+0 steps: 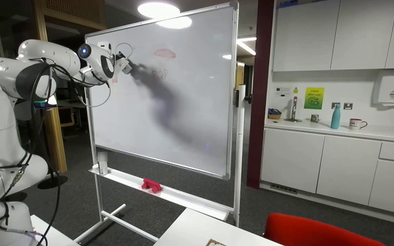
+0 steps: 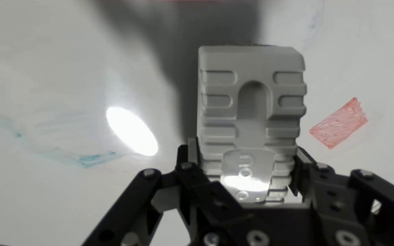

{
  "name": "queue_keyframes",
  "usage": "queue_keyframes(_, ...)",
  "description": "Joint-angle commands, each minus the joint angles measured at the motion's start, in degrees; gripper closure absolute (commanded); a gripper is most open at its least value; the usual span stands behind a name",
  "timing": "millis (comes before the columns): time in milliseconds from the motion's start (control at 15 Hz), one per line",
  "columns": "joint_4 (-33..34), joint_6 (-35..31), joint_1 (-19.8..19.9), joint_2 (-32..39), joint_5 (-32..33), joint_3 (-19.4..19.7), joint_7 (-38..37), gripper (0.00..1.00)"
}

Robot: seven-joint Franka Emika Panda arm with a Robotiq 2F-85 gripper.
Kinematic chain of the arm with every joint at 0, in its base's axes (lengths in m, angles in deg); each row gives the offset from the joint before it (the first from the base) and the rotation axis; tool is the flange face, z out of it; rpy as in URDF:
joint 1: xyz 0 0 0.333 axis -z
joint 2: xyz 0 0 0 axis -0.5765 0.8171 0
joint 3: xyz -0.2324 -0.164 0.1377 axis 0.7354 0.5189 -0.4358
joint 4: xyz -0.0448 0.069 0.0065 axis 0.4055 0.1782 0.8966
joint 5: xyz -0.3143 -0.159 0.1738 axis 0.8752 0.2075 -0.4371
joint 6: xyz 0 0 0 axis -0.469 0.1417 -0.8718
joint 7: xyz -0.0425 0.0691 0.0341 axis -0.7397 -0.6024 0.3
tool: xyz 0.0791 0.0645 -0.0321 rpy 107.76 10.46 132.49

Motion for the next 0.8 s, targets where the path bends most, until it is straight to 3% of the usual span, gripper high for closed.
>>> queue_keyframes(0,3.1,0.3,3.5,0.4,0.9,-2.8,-0.6,0.66)
queue_keyframes(733,7.2,-1.4,4.5,-5.4,-0.6,2.5,-0.6,0.66)
